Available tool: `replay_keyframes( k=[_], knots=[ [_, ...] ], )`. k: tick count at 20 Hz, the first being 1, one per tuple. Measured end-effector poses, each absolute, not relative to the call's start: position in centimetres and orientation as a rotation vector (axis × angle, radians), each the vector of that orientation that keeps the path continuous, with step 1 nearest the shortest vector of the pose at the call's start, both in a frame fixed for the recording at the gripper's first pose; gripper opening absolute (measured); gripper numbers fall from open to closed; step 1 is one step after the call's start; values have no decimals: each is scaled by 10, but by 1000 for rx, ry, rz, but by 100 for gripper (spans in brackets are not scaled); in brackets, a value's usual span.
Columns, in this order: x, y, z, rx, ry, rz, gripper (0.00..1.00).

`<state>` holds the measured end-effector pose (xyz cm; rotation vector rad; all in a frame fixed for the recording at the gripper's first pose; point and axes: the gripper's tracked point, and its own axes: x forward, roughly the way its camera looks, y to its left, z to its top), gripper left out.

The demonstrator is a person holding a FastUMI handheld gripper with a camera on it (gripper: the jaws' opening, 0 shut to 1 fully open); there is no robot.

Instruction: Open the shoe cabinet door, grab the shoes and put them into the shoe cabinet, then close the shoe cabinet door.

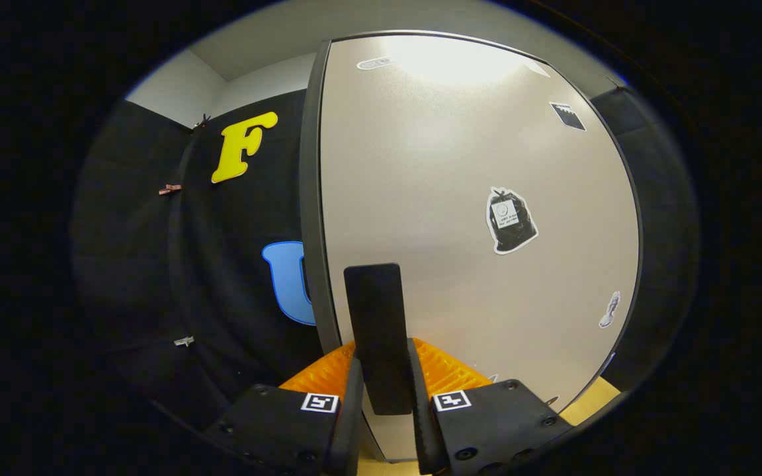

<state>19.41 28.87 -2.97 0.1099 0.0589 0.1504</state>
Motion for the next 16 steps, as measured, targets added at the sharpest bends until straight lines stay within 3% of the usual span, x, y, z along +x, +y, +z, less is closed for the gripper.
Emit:
replay_keyframes(
  k=[1,3,6,7,16],
  knots=[
    [198,288,-31,100,60,145,36],
    [197,288,-31,105,69,158,24],
    [193,289,-33,92,68,184,24],
    [191,289,-30,89,69,190,17],
    [122,275,-11,109,80,274,16]
  ],
)
